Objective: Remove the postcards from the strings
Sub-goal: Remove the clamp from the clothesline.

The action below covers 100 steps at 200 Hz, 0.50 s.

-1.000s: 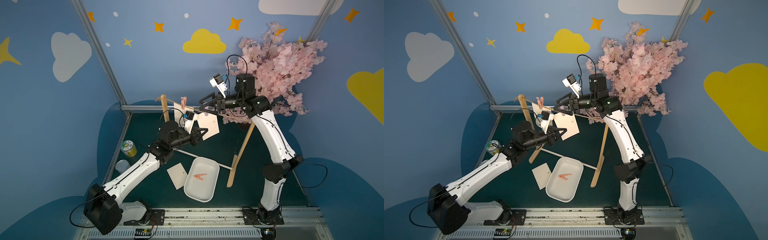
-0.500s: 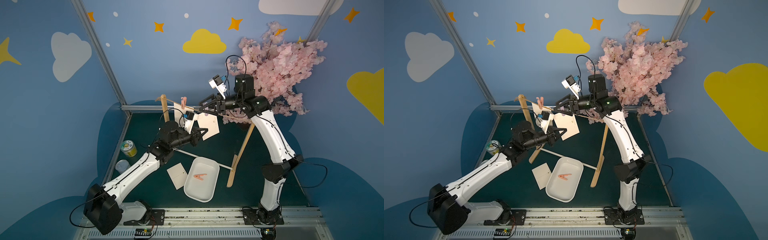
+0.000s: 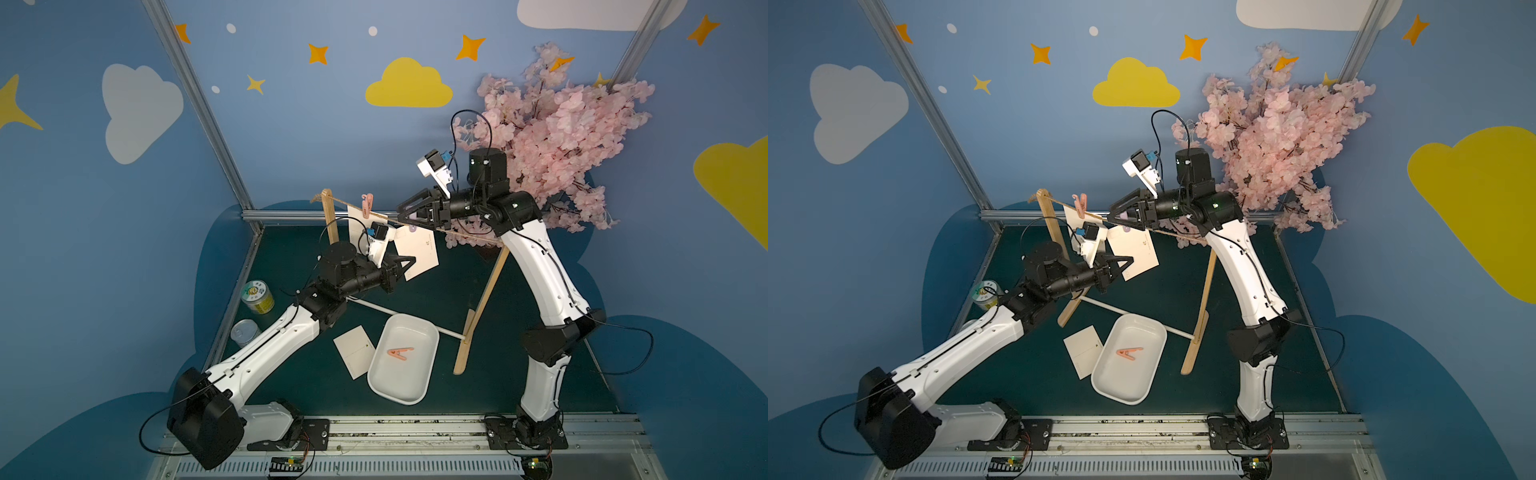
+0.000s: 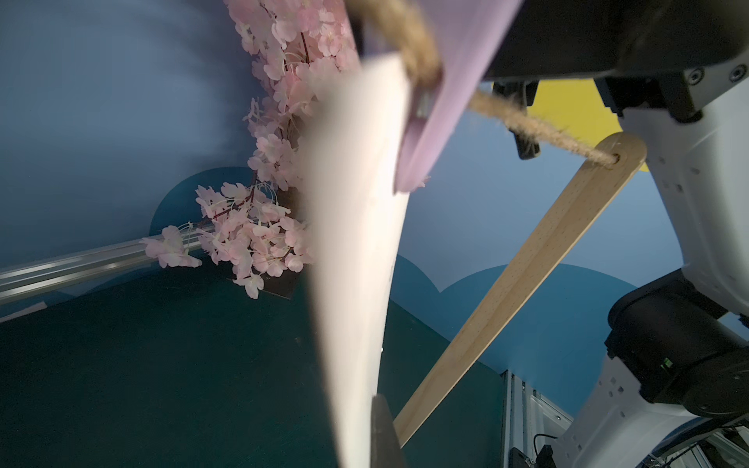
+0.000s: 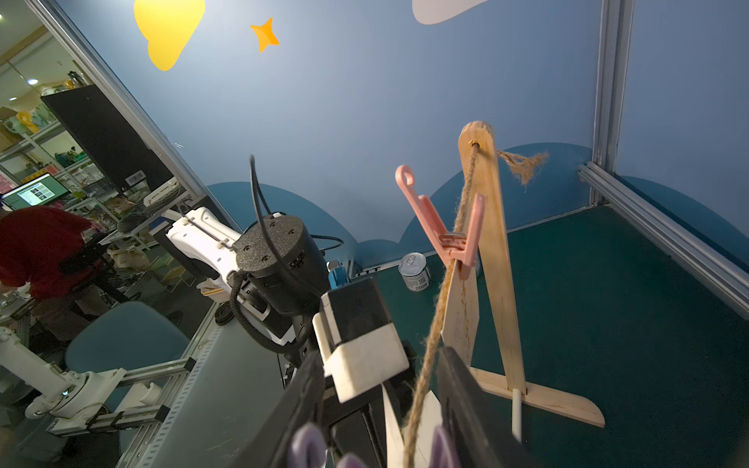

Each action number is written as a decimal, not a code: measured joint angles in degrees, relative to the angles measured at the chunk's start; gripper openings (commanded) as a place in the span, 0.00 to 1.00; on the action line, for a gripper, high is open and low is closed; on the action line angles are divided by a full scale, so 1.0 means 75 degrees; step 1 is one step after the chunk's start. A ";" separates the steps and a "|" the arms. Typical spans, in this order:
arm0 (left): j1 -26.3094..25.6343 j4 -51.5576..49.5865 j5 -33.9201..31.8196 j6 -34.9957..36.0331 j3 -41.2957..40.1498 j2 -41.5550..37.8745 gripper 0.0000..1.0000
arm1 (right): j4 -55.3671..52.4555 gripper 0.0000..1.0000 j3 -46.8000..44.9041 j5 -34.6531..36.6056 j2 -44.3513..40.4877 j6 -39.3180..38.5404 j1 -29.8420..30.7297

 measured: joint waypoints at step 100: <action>0.0000 -0.0047 0.0017 0.0006 0.0000 -0.0041 0.03 | 0.0006 0.30 0.0012 0.0017 0.0090 -0.0050 0.0006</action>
